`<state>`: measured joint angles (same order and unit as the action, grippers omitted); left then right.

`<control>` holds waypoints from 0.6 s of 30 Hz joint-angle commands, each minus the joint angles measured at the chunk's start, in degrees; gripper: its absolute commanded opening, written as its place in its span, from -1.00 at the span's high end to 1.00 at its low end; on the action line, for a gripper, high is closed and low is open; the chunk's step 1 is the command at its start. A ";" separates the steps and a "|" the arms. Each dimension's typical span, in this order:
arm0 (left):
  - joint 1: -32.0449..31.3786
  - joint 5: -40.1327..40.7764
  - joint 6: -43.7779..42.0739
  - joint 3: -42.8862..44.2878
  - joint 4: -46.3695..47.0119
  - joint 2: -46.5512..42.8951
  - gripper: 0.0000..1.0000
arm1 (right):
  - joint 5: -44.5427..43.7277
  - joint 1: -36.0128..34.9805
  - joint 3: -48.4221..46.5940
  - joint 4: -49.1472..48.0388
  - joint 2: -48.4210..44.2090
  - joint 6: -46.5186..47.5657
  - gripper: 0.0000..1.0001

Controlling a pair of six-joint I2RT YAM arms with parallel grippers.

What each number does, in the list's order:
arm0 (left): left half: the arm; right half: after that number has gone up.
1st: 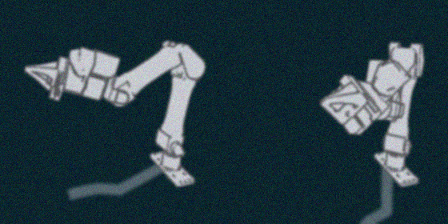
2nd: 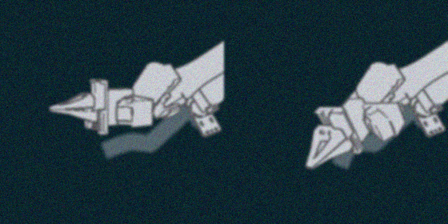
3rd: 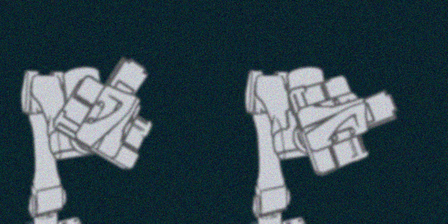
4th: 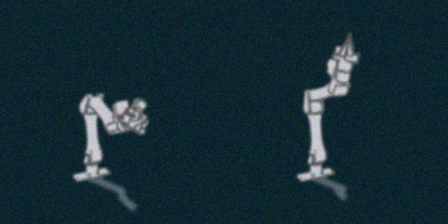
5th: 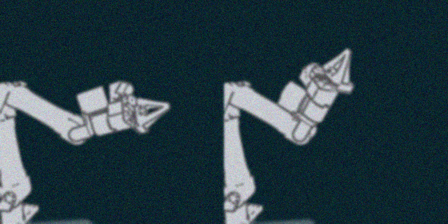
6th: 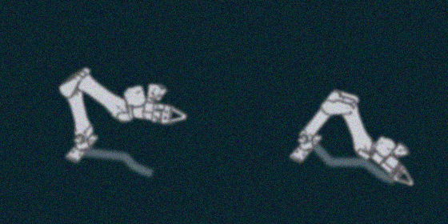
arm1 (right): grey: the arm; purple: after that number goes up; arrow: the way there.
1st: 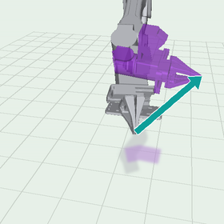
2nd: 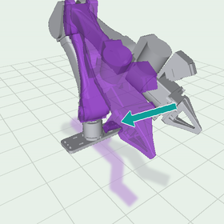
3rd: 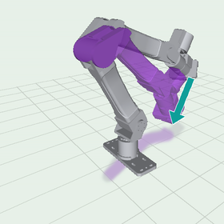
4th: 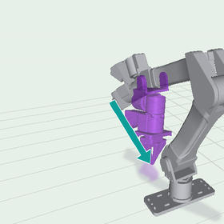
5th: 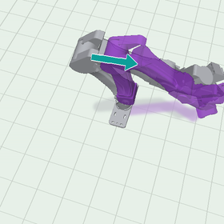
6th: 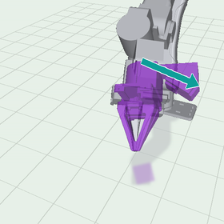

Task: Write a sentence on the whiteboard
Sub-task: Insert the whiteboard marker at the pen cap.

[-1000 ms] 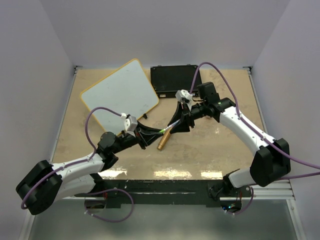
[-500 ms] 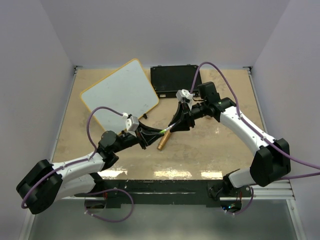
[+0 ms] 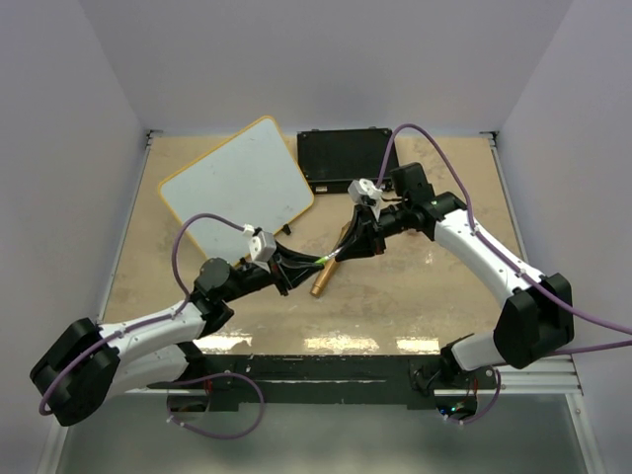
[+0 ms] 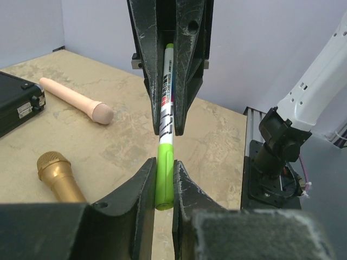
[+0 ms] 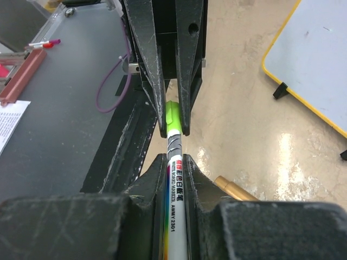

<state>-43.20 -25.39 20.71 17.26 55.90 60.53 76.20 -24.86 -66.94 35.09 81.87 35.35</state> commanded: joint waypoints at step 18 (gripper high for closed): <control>-0.22 5.52 -18.43 0.06 -16.78 -18.52 1.00 | -1.50 1.22 -6.45 15.27 -3.73 18.61 1.00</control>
<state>-44.25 -23.14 4.82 17.04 38.20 44.07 75.75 -25.26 -72.03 45.95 80.68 52.45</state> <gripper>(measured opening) 0.188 0.135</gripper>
